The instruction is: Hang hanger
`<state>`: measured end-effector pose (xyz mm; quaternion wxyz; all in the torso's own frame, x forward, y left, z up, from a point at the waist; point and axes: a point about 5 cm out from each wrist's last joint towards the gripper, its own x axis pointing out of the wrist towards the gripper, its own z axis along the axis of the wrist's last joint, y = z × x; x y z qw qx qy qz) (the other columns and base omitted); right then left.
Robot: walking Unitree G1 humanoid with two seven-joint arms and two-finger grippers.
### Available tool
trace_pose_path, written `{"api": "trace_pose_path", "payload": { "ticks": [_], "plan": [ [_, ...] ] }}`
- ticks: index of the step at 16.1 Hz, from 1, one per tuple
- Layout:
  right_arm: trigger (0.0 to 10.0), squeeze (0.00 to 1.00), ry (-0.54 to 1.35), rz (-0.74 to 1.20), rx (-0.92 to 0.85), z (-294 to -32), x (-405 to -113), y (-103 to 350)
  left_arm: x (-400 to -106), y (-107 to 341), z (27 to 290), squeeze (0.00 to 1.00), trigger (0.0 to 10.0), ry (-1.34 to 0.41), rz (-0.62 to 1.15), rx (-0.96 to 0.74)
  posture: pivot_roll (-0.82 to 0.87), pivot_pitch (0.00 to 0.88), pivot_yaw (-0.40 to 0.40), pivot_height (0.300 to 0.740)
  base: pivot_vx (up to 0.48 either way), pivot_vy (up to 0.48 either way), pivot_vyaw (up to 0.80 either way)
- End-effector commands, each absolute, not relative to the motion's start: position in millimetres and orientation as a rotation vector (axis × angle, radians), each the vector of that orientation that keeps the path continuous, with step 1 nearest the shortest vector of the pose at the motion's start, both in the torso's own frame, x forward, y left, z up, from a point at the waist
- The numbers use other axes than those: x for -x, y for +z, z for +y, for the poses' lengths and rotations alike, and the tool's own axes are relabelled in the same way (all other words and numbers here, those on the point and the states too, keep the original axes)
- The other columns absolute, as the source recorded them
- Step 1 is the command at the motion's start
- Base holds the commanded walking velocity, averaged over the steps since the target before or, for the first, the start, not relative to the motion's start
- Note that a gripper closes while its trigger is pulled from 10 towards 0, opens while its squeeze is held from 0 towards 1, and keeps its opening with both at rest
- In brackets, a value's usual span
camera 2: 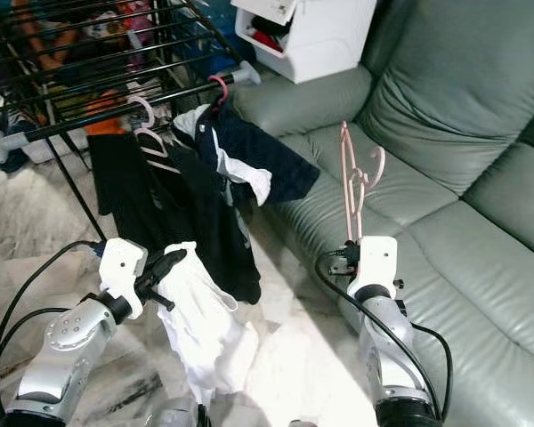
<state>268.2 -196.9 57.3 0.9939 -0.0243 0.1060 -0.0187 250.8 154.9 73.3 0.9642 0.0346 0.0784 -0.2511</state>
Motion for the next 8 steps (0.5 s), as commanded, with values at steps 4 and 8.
{"api": "trace_pose_path", "payload": {
  "ticks": [4, 8],
  "plan": [
    [10.0, 0.00, -0.041, 0.196, 0.059, -197.9, -273.7, 61.1, -254.7, 84.0, 154.0, 0.00, 10.0, -0.527, 0.099, -0.098, -0.01, 0.000, 0.026, 0.740, 0.258, 0.000, -0.79],
    [10.0, 0.00, -0.041, 0.196, 0.067, -198.6, -273.8, 60.5, -253.8, 83.4, 152.6, 0.00, 10.0, -0.535, 0.099, -0.099, -0.01, 0.000, 0.022, 0.740, 0.279, 0.000, -0.78]
  ]
}}
